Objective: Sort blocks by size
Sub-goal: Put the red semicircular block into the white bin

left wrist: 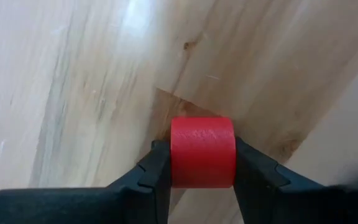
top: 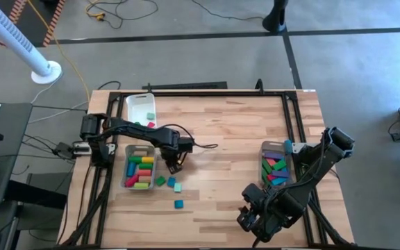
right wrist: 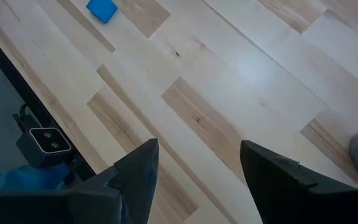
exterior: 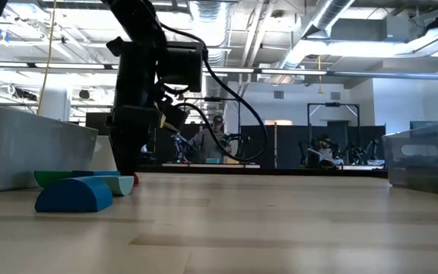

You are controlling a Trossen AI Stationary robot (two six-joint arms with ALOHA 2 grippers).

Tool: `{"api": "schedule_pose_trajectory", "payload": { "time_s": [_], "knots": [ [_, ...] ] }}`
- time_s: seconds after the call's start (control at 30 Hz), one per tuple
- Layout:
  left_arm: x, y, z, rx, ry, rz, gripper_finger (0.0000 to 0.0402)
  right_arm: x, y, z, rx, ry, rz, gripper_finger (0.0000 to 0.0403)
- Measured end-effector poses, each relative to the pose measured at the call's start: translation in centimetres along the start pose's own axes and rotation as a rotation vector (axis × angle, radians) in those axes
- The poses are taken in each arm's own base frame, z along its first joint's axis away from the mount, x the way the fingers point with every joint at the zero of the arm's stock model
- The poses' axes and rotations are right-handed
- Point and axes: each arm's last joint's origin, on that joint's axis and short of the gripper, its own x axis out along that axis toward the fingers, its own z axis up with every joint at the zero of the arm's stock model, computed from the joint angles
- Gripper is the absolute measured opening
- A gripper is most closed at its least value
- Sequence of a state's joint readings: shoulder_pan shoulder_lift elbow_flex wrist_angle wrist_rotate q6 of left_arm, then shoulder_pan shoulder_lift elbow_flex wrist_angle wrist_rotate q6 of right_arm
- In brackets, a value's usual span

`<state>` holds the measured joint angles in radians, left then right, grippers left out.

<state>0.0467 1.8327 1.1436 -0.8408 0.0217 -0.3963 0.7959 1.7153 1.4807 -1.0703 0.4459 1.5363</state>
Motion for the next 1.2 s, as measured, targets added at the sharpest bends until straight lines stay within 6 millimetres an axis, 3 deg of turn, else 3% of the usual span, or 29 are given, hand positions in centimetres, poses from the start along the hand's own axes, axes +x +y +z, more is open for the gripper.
{"api": "schedule_pose_trajectory", "payload": {
  "time_s": [0.23,0.43,0.63,0.8,1.0,1.2],
  "knots": [
    [-3.0,0.2,0.6,0.084,0.038,0.054,0.0123,0.0,-0.1,0.0,-0.003,-0.002,-0.007,0.0255],
    [-8.3,2.2,0.7,0.113,-0.050,0.185,0.0123,0.0,-0.1,0.0,0.003,-0.001,-0.010,0.0255],
    [-13.8,7.7,-0.9,-0.005,-0.173,0.286,0.0123,0.0,-0.1,0.0,0.006,-0.001,-0.009,0.0255],
    [-16.9,13.2,-2.8,-0.182,-0.247,0.307,0.0123,0.0,-0.1,0.0,0.005,-0.001,-0.013,0.0255],
    [-17.1,17.9,-3.9,-0.305,-0.229,0.272,0.0134,0.2,-0.2,0.4,0.008,-0.004,-0.026,0.0255],
    [-15.3,19.9,-4.3,-0.320,-0.192,0.241,0.0140,0.4,-0.3,0.8,-0.004,-0.011,-0.031,0.0255]
  ]
}}
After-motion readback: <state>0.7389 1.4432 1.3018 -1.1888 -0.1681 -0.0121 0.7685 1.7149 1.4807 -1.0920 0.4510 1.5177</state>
